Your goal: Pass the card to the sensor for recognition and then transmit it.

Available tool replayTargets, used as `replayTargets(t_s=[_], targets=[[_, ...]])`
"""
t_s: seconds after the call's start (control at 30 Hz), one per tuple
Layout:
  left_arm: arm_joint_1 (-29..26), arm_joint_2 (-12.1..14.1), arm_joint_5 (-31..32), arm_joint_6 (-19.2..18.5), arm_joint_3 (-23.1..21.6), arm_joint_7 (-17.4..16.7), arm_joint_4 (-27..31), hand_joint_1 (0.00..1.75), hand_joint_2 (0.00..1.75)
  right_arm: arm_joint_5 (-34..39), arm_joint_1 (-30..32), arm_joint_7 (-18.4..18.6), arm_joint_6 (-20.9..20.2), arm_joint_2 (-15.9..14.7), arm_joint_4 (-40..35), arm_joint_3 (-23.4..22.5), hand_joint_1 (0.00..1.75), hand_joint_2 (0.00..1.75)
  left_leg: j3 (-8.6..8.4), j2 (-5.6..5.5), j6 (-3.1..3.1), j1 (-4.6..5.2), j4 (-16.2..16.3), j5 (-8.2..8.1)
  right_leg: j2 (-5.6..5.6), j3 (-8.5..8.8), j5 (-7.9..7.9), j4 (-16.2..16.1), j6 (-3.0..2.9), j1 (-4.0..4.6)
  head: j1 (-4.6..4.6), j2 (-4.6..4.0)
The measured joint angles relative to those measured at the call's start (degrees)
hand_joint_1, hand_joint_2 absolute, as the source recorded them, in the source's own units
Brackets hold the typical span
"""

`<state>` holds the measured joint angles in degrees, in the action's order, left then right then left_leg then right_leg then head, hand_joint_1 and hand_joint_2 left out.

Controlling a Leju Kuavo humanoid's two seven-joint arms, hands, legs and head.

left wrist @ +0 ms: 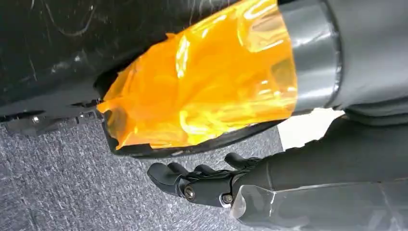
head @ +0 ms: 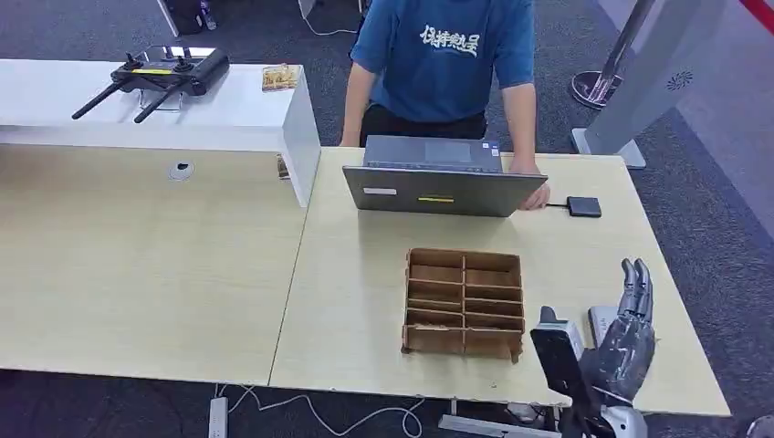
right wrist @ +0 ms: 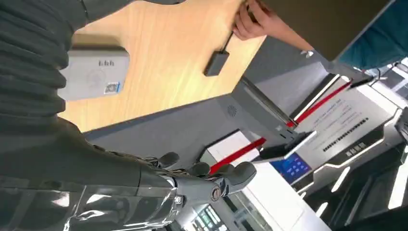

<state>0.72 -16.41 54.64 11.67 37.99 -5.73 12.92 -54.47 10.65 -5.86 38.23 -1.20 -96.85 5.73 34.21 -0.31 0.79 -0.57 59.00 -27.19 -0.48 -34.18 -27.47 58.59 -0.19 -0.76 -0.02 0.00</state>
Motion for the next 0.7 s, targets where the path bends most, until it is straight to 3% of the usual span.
replayTargets(t_s=[0.2,0.4,0.7], targets=[[-0.20,-0.28,-0.83,0.35,1.50,0.15,0.46,0.00,0.00,2.13,1.48,-0.02,0.81,1.40,0.94,2.34,0.00,1.75,0.00,0.01,0.00,0.00,-0.01,0.00,0.00,0.00,-0.02,0.00,-0.01,0.00,0.00,0.02],[-0.28,-0.48,-1.18,0.39,3.30,0.68,0.68,0.00,0.00,9.66,1.74,-1.66,1.46,2.36,2.01,5.07,0.00,1.75,0.00,0.04,0.00,0.00,-0.01,0.00,0.01,0.00,-0.02,0.00,-0.01,0.00,0.00,0.00],[-0.18,-0.52,-2.08,-0.24,5.57,0.68,0.72,0.00,0.00,8.21,1.53,-2.75,1.51,4.19,4.79,6.01,0.00,1.75,-0.01,0.05,0.00,0.00,-0.01,0.00,0.01,0.00,-0.02,0.00,-0.01,0.00,0.00,0.02]])
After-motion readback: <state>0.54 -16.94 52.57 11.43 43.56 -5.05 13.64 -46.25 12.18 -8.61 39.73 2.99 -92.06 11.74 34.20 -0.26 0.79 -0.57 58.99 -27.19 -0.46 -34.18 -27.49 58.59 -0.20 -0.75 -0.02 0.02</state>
